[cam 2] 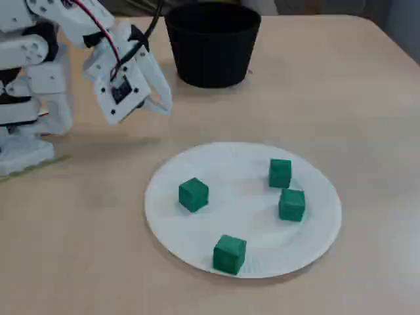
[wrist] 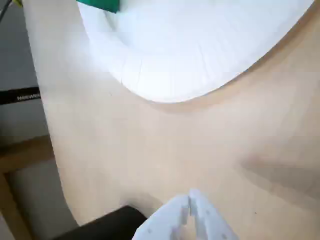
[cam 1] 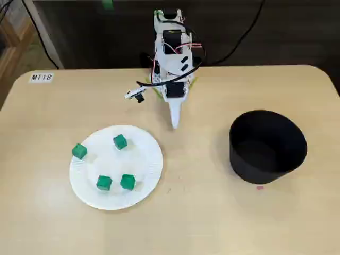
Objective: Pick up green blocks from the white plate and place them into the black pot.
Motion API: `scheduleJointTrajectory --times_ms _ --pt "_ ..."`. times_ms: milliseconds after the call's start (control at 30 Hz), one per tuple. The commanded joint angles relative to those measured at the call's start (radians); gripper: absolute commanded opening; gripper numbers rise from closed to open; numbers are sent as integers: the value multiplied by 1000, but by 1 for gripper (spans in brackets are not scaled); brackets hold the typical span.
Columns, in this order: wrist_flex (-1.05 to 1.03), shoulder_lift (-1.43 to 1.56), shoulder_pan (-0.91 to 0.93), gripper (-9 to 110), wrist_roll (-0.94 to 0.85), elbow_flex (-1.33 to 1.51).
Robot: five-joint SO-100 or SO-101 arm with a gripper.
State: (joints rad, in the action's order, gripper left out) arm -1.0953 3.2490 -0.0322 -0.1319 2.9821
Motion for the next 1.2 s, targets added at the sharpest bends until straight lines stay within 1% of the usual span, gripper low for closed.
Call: scheduleJointTrajectory --times_ms 0,200,400,500,600,667,733,833,933,1167 --pt "-40 -601 -23 -2 3 -696" --pt "-51 -592 -18 -2 9 -699" --pt "-48 -649 -12 -2 40 -742" --pt "-110 -735 -6 -2 23 -867" --pt "-244 -861 25 -2 3 -1069" --pt "-337 -946 49 -2 34 -1190" --pt "-416 -1023 87 -2 74 -1255" --pt "-479 -1124 158 -2 117 -1258" --pt "-495 -1207 241 -2 143 -1258" --pt "-509 -1355 503 -2 11 -1324"
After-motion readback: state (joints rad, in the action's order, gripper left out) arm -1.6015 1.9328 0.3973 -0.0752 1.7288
